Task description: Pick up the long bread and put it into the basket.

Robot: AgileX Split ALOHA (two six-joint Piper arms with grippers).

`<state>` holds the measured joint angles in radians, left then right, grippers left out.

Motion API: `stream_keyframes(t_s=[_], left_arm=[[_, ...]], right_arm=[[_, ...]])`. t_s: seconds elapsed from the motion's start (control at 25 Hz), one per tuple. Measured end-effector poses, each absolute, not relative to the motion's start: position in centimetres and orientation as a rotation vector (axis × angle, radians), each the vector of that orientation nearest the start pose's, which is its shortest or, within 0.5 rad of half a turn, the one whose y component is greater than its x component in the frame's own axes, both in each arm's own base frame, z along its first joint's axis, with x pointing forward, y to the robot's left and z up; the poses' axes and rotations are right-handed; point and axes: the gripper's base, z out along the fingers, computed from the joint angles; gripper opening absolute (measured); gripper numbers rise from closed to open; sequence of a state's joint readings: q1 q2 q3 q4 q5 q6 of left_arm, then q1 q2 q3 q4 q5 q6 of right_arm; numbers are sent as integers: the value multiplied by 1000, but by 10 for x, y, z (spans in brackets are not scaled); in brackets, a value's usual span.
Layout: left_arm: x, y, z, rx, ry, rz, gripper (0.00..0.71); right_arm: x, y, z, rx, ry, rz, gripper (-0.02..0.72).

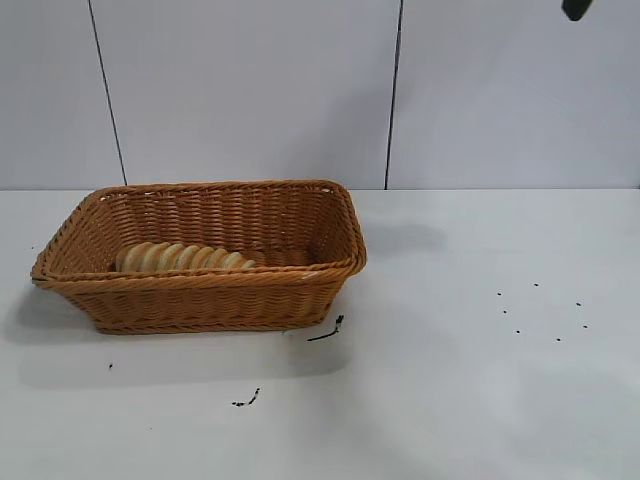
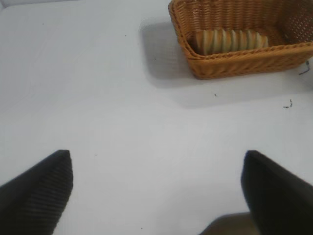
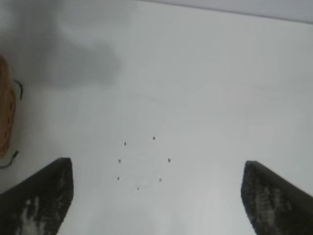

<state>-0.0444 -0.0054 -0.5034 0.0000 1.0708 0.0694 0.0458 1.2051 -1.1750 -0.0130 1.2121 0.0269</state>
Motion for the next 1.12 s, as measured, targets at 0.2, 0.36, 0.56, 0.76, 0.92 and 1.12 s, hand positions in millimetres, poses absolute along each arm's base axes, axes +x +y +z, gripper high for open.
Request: stream_keyframes(t_s=[0.2,0.36,0.56,0.76,0.92,1.12], left_arm=[[-7,0,277,116,2042,16,696],[-7,0,277,116,2042,16,696],[-7,0,277,116,2042,16,696],[-7,0,277,116,2042,16,696],[-7,0,277,116,2042,16,696],[-7,0,277,116,2042,16,696]], right_arm=[[136,5,324,-38,2705,2,638],[86,4,309,-66,2525,16,638],[46,6,291,-57,2303,86,638],[24,6,274,-57,2210,101,638],[13,6,276,-57,2130,101,638],[-2,5,276,-58,2032,101,638]])
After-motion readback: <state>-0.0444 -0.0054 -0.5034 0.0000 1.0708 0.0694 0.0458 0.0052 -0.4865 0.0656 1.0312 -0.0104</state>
